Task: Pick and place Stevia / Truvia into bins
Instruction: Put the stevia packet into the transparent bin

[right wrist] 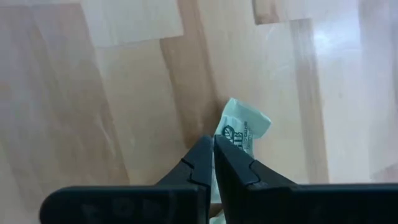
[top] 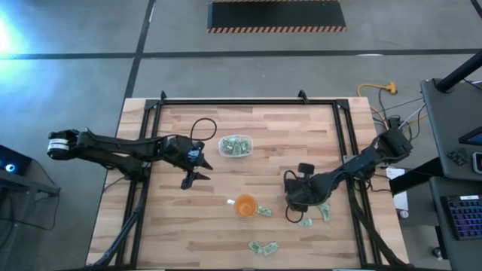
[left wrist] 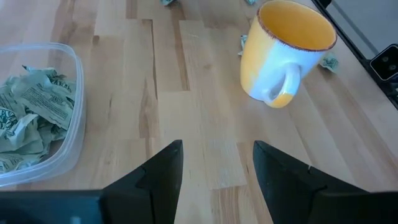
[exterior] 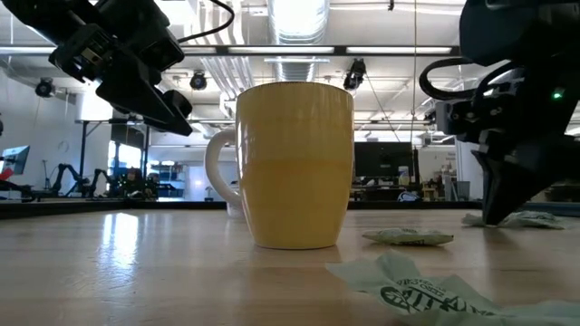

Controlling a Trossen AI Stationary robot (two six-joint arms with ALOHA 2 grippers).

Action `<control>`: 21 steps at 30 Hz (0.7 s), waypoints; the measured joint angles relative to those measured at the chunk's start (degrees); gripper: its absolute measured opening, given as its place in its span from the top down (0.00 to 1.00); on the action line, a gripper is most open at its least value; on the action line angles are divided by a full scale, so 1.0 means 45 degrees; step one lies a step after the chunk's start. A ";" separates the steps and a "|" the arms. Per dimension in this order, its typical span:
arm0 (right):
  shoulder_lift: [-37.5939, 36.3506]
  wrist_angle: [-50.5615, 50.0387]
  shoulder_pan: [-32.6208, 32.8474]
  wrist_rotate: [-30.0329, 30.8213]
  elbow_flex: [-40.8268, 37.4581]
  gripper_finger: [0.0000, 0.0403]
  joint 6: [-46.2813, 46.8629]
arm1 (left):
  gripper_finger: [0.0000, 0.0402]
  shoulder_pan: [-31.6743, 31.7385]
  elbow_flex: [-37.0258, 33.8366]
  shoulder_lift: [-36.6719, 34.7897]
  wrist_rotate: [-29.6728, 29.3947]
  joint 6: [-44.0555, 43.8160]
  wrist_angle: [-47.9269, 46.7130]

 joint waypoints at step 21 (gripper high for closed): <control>-0.0097 0.0227 0.0015 0.0664 0.0227 0.98 -0.0133 | 0.56 0.0004 0.0000 0.0024 0.0000 0.0012 0.0000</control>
